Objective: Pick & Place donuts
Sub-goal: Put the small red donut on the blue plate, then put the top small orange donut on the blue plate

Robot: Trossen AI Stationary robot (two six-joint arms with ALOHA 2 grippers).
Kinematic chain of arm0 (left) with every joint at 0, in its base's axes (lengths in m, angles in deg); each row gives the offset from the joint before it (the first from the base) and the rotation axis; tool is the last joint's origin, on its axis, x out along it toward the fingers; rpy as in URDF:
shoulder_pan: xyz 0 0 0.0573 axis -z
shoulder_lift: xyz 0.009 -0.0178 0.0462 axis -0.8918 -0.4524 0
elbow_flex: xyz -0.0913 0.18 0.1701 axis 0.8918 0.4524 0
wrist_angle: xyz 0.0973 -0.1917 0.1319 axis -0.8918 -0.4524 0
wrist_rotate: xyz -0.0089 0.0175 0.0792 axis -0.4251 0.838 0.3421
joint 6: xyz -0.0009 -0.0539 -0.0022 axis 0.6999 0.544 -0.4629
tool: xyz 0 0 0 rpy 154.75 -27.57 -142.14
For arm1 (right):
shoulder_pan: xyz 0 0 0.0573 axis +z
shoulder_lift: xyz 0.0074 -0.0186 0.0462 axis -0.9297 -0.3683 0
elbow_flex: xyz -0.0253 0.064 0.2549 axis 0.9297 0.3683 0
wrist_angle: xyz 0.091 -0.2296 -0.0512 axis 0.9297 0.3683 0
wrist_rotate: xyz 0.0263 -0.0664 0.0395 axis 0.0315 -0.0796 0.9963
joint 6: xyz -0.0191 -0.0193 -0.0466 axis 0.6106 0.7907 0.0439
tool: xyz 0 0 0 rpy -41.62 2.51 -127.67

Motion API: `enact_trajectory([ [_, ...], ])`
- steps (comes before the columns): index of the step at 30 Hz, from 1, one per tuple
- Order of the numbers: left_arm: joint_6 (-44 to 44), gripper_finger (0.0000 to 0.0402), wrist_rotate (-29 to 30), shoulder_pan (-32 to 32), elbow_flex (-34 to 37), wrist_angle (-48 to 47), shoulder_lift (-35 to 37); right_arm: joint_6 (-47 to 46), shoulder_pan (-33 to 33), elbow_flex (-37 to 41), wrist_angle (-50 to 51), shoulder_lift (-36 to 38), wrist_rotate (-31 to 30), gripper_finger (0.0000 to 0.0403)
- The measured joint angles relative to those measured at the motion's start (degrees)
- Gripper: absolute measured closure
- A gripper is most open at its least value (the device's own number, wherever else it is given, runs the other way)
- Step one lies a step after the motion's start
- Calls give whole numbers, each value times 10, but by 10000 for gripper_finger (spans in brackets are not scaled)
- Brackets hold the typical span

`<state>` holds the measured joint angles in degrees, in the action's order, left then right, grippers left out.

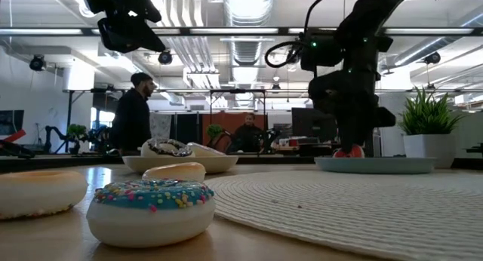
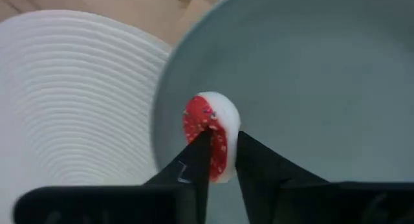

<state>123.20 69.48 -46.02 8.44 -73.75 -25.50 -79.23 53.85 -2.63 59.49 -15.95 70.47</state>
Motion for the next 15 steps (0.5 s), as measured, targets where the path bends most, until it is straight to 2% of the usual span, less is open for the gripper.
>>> enact_trajectory([
  [5, -1, 206, 0, 0, 0, 0, 0, 17, 0, -12, 27, -2, -36, 278],
  [12, -7, 207, 0, 0, 0, -2, 0, 23, 0, -12, 33, -1, -42, 215],
  [15, -7, 207, 0, 0, 0, -8, 0, 40, 13, -16, 52, 10, -90, 203],
])
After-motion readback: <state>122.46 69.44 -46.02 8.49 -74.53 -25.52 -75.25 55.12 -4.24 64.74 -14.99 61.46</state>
